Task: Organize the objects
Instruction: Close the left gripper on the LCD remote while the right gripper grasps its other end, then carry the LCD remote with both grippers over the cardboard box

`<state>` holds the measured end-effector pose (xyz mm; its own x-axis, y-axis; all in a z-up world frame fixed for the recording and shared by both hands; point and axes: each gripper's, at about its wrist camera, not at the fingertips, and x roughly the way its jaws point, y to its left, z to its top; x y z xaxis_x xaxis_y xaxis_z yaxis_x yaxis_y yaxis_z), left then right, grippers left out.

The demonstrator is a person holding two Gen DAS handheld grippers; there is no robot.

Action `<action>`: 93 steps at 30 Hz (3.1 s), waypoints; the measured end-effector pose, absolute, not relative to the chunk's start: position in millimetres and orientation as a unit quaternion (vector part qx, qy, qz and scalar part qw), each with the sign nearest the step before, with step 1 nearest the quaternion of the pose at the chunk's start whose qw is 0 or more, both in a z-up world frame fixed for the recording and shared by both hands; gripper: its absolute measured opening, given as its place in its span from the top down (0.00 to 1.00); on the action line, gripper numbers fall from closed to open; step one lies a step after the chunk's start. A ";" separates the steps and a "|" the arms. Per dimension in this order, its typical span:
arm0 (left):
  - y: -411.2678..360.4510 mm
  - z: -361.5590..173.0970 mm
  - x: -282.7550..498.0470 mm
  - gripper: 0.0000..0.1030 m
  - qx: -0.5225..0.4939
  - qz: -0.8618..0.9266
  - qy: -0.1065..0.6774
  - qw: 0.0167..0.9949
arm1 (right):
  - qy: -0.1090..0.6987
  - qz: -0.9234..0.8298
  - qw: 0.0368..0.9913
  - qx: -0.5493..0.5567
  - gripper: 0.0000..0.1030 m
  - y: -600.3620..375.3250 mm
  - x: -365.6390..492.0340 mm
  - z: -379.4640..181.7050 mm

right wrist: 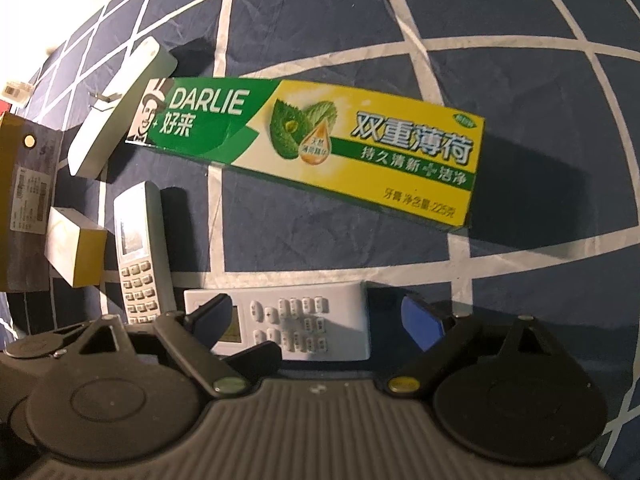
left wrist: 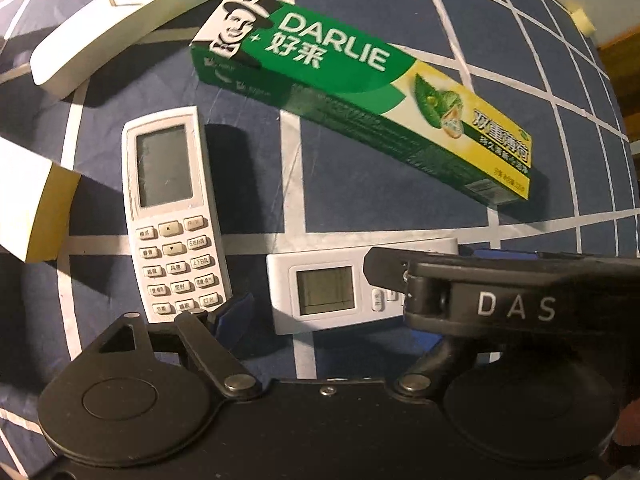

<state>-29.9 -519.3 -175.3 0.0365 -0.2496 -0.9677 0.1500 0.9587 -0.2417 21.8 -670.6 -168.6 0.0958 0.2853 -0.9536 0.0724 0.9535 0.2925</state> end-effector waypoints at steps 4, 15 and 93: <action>-515.9 -177.2 -28.4 0.21 -0.039 -0.134 0.682 0.718 | 0.672 0.074 0.725 0.130 0.11 -666.8 21.3 -171.5; -518.8 -175.6 -26.6 0.34 -0.042 -0.152 0.680 0.716 | 0.667 0.074 0.735 0.104 0.32 -658.1 21.2 -168.6; -123.1 -22.7 -14.9 0.37 0.007 -0.138 0.569 0.811 | 0.550 0.111 0.817 0.136 0.37 -254.0 -20.2 -26.8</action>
